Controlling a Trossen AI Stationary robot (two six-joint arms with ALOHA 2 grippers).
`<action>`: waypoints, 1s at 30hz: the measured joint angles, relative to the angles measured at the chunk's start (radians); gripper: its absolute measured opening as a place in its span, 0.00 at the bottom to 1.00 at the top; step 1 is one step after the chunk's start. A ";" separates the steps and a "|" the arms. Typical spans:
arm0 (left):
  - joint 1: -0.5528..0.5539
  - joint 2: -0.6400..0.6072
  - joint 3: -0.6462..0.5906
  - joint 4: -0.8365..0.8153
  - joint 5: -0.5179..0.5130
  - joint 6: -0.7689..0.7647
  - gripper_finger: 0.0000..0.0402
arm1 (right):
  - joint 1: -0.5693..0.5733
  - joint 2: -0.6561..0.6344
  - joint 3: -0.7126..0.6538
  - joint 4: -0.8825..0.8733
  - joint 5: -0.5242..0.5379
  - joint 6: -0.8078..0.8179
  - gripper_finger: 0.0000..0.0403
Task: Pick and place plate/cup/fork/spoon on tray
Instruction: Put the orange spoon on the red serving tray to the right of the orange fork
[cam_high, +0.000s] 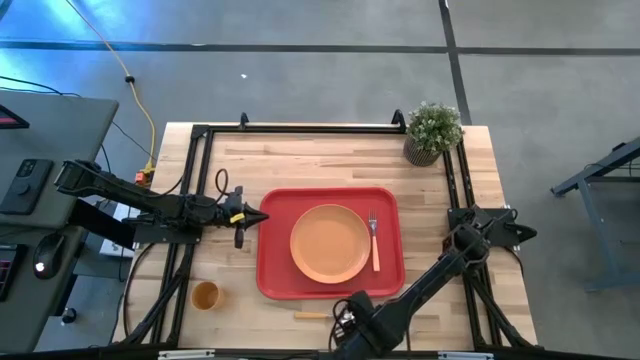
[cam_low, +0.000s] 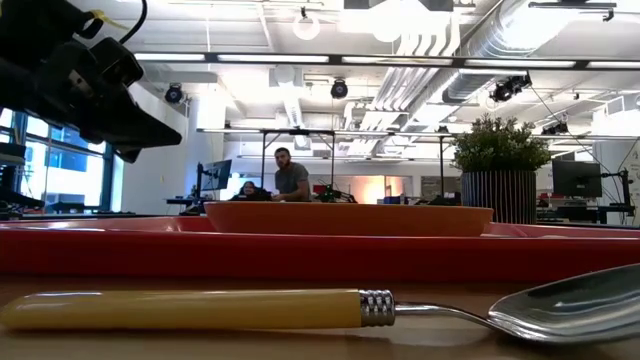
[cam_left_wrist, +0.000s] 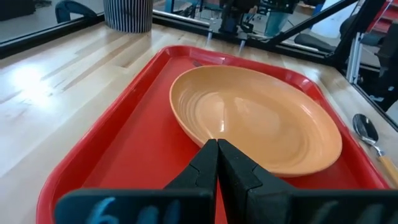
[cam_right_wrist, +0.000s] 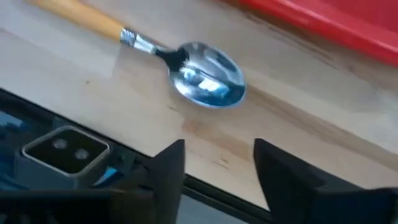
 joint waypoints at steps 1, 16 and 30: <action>0.000 0.000 0.000 -0.004 0.000 -0.003 0.00 | 0.004 0.000 -0.001 -0.012 0.029 0.013 0.51; 0.000 0.000 0.000 -0.016 -0.045 -0.044 0.00 | 0.071 -0.003 -0.208 0.284 0.067 0.168 0.58; 0.000 0.000 0.000 -0.024 -0.046 -0.044 0.00 | 0.070 -0.016 -0.278 0.358 0.117 0.152 0.58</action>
